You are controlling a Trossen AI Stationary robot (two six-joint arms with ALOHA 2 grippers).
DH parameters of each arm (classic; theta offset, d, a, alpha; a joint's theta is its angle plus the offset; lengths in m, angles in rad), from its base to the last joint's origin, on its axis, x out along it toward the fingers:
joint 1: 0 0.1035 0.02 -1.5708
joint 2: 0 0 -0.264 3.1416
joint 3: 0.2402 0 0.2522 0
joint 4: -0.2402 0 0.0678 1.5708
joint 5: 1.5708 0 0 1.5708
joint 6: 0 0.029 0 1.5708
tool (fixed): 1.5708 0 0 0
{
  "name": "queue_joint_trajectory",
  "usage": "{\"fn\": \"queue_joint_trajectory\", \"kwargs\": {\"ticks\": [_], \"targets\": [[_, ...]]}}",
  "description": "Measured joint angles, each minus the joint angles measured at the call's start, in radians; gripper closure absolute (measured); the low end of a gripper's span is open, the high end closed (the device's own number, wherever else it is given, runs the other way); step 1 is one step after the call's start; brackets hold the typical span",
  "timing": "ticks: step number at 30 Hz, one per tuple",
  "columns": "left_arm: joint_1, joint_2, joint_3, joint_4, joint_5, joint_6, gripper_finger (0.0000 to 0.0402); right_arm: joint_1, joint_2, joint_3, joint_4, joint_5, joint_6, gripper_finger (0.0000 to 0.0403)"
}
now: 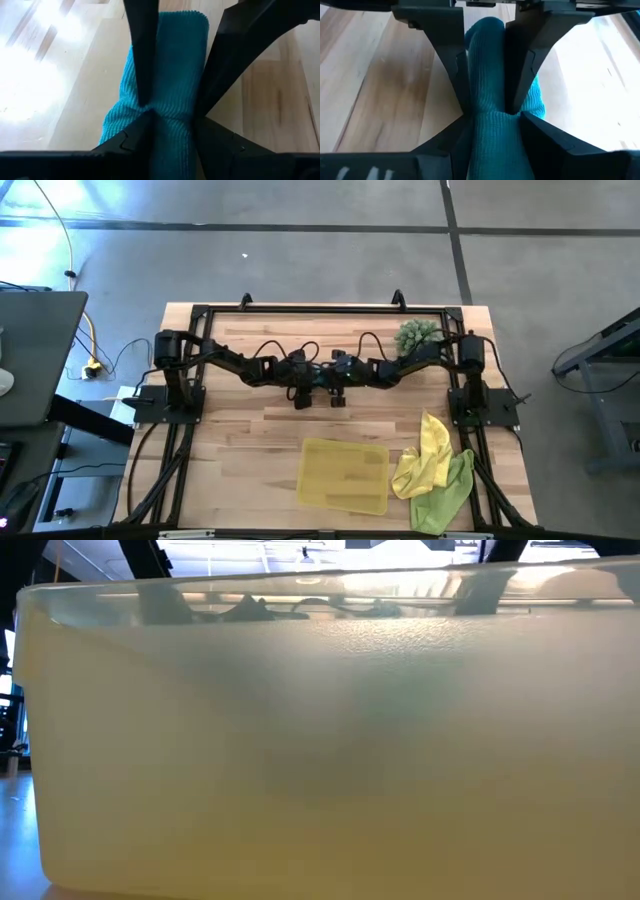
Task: Roll microfiber towels into tight, uniform cylinder then place into a basket
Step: Roll the blue towel
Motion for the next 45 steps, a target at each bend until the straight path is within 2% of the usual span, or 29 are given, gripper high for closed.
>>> {"fn": "queue_joint_trajectory", "kwargs": {"ticks": [11, 28, 36, 39, 42, 45], "targets": [[-0.003, -0.027, 0.000, -0.007, 0.004, -0.016, 0.0271, -0.015, 0.017, 0.050, -0.183, 0.032, -0.017, 0.0244], [-0.003, -0.067, 0.001, -0.086, 0.000, -0.070, 0.0271, -0.011, 0.020, 0.042, -0.104, 0.047, 0.087, 0.0242], [-0.003, -0.068, 0.001, -0.083, 0.003, -0.093, 0.0271, -0.014, 0.020, 0.043, -0.129, 0.003, 0.120, 0.0169], [-0.003, -0.090, -0.002, -0.098, 0.029, -0.094, 0.0271, -0.022, 0.019, 0.044, -0.141, -0.017, 0.167, 0.0158], [-0.004, -0.133, -0.004, -0.125, 0.047, -0.096, 0.0271, -0.036, 0.019, 0.044, -0.170, -0.053, 0.205, 0.0168], [-0.006, -0.169, -0.004, -0.142, 0.054, -0.091, 0.0271, -0.048, 0.017, 0.045, -0.197, -0.057, 0.236, 0.0201]]}}
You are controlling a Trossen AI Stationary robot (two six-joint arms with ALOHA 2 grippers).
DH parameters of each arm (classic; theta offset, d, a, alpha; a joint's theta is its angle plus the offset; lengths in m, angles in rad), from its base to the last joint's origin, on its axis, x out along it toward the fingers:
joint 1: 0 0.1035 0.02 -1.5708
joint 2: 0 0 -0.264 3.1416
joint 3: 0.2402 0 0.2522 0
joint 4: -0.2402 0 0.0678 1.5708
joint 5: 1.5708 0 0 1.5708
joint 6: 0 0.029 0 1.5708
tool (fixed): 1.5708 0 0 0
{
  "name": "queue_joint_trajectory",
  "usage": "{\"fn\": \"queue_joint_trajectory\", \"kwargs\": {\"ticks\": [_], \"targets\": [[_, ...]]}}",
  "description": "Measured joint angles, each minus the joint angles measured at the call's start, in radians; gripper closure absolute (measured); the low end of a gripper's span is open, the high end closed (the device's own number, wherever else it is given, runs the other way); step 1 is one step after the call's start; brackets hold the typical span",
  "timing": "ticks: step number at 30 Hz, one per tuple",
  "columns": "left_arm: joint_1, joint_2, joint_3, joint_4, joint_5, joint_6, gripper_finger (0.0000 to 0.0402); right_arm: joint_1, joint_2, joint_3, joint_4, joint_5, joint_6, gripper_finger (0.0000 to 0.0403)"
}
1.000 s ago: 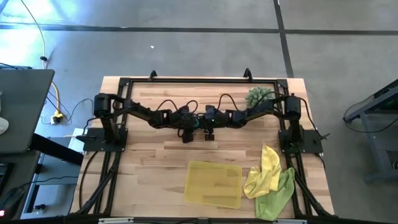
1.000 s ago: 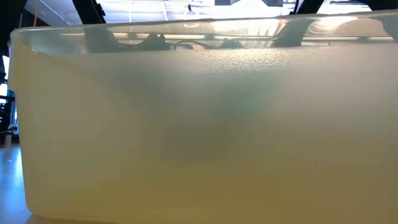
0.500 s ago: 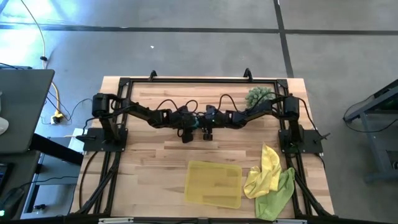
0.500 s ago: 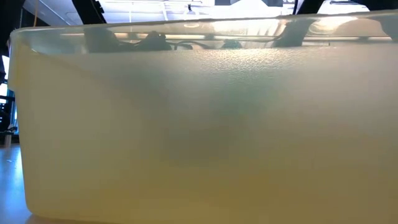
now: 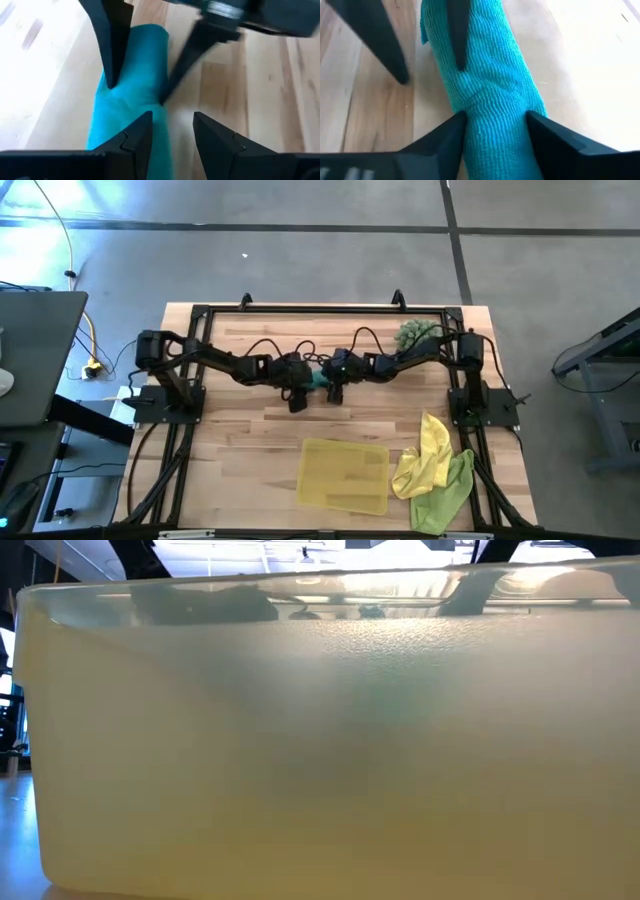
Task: Roll microfiber towels into tight, uniform cylinder then place into a basket
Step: Roll the blue towel, then put the rolled blue towel into the yellow bin
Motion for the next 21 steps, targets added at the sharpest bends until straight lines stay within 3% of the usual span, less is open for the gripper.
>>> {"fn": "queue_joint_trajectory", "kwargs": {"ticks": [9, 15, 21], "targets": [[-0.007, -0.093, 0.001, -0.140, -0.013, -0.036, 0.0271, -0.002, -0.002, 0.000, -0.008, -0.012, 0.002, 0.0375], [-0.039, -0.212, 0.002, -0.249, -0.022, -0.105, 0.0271, 0.001, -0.014, -0.001, -0.017, -0.016, 0.029, 0.0382], [-0.084, -0.342, 0.004, -0.337, -0.081, -0.227, 0.0271, 0.018, -0.124, -0.010, -0.147, -0.034, 0.034, 0.0388]]}}
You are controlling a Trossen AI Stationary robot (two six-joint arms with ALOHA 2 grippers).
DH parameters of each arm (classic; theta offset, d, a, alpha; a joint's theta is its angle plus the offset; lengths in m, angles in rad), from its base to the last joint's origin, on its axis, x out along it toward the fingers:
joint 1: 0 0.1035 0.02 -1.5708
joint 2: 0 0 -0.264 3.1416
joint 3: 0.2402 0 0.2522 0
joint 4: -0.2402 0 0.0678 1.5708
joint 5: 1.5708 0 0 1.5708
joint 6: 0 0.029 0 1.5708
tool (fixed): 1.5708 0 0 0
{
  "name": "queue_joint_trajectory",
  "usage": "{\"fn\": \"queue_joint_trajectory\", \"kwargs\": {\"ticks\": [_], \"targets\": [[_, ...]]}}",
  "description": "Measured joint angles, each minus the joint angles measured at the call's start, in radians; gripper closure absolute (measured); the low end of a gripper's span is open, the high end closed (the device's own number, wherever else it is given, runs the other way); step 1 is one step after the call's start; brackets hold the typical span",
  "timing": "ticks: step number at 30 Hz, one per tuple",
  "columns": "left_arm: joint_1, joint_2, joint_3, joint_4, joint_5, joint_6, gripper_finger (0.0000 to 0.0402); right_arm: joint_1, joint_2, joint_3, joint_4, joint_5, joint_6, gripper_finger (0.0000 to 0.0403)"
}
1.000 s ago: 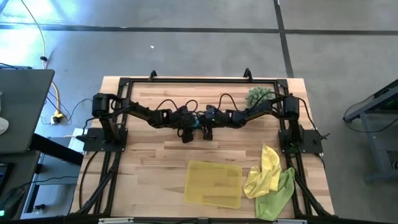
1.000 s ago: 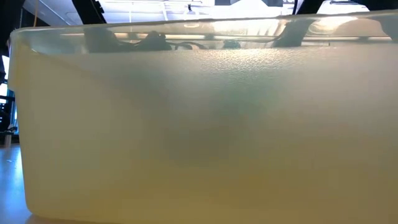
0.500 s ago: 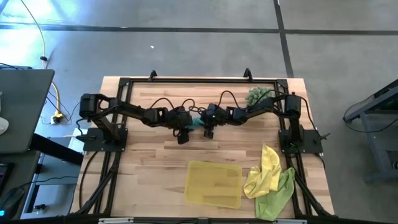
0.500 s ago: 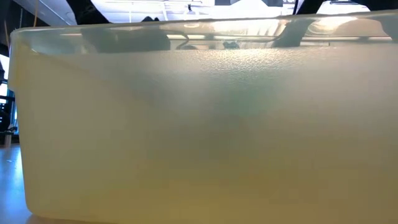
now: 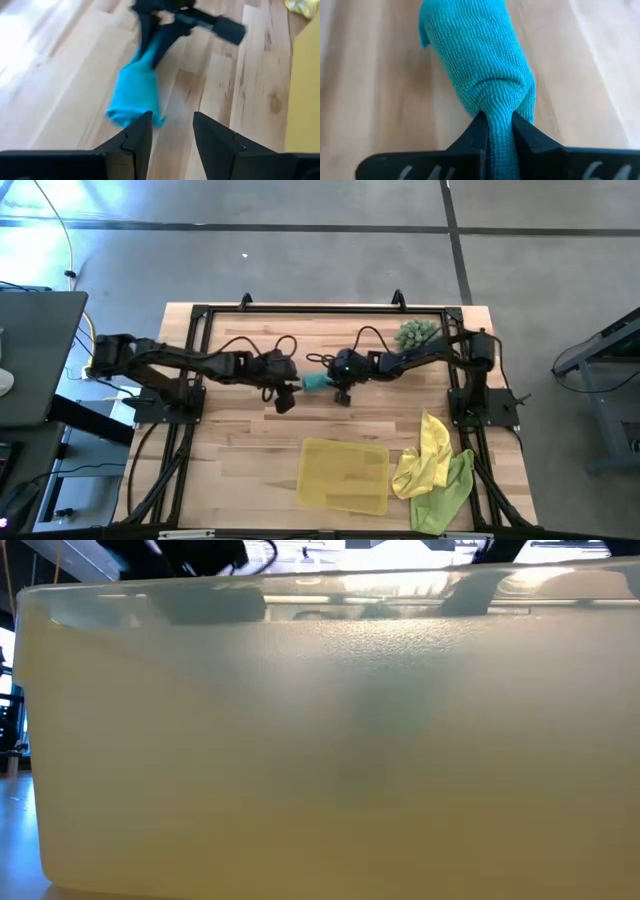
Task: Roll microfiber towels into tight, uniform cylinder then place into a basket
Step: Put the rolled blue towel into the yellow bin
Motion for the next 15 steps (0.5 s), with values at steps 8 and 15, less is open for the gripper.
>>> {"fn": "queue_joint_trajectory", "kwargs": {"ticks": [8, 15], "targets": [[-0.055, -0.066, 0.001, -0.042, -0.144, -0.037, 0.0271, 0.145, -0.222, 0.002, -0.201, 0.136, 0.117, 0.0388], [-0.066, -0.066, 0.000, -0.071, -0.171, -0.038, 0.0271, 0.389, -0.380, 0.004, -0.283, 0.251, 0.395, 0.0388]]}}
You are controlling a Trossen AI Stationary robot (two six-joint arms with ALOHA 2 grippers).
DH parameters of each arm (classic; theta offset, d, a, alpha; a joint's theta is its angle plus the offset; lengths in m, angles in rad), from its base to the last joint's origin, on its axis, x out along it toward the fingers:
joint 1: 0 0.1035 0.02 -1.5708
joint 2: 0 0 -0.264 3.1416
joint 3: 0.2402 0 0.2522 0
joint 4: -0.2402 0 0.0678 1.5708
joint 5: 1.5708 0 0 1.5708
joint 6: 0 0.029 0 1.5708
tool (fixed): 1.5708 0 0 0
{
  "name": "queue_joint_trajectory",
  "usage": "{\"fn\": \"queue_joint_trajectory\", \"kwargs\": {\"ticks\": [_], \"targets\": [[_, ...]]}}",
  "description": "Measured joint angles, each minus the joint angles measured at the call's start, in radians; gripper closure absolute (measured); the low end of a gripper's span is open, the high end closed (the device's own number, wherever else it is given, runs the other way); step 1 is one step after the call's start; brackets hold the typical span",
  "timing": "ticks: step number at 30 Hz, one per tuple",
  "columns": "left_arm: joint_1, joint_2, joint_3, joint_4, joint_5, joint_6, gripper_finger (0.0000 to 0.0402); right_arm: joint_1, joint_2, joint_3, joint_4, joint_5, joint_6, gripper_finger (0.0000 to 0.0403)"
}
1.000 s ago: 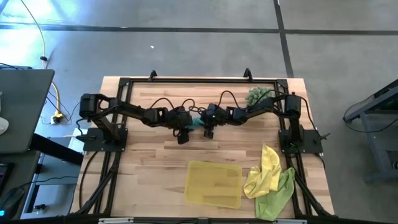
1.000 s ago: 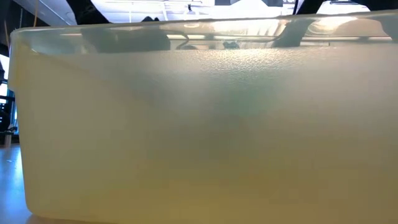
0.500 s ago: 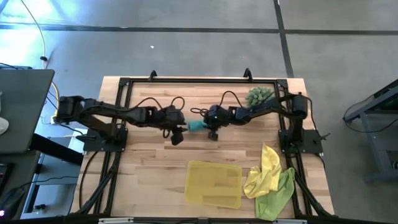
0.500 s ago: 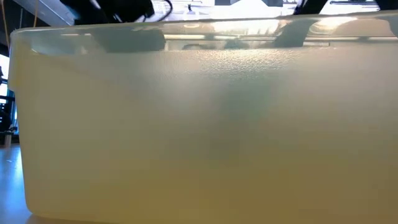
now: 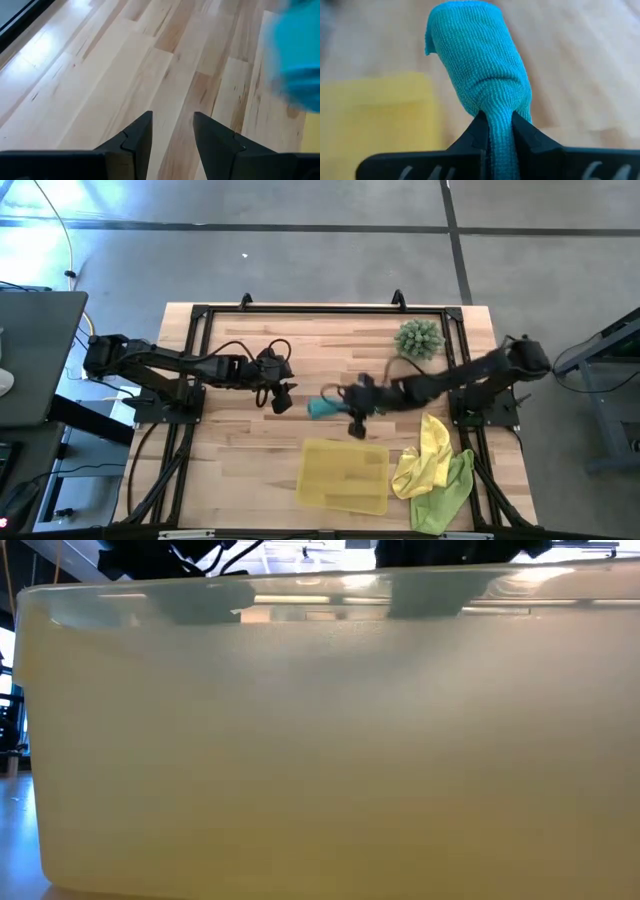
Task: Roll microfiber towels into tight, uniform cylinder then place into a basket
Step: Put the rolled blue towel into the yellow bin
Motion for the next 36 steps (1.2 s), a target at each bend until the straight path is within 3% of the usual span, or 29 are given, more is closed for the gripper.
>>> {"fn": "queue_joint_trajectory", "kwargs": {"ticks": [4, 10, 14, 20, 29, 36], "targets": [[0.000, 0.000, 0.000, 0.000, 0.000, -0.001, 0.0270, 0.148, -0.014, 0.003, 0.013, 0.027, 0.178, 0.0388], [0.000, 0.000, 0.000, 0.000, 0.000, -0.020, 0.0270, 0.303, 0.121, 0.003, 0.101, 0.072, 0.453, 0.0389], [-0.001, 0.001, 0.000, 0.005, 0.000, -0.027, 0.0270, 0.355, 0.229, 0.003, 0.217, 0.084, 0.562, 0.0389], [-0.010, 0.001, 0.000, 0.008, -0.016, -0.061, 0.0270, 0.377, 0.339, 0.003, 0.259, 0.270, 0.654, 0.0389], [-0.042, 0.001, 0.000, 0.009, -0.033, -0.061, 0.0270, 0.345, 0.399, 0.002, 0.259, 0.338, 0.637, 0.0389], [-0.043, 0.001, 0.000, 0.009, -0.068, -0.044, 0.0271, 0.266, 0.370, 0.004, 0.305, 0.242, 0.433, 0.0389]]}}
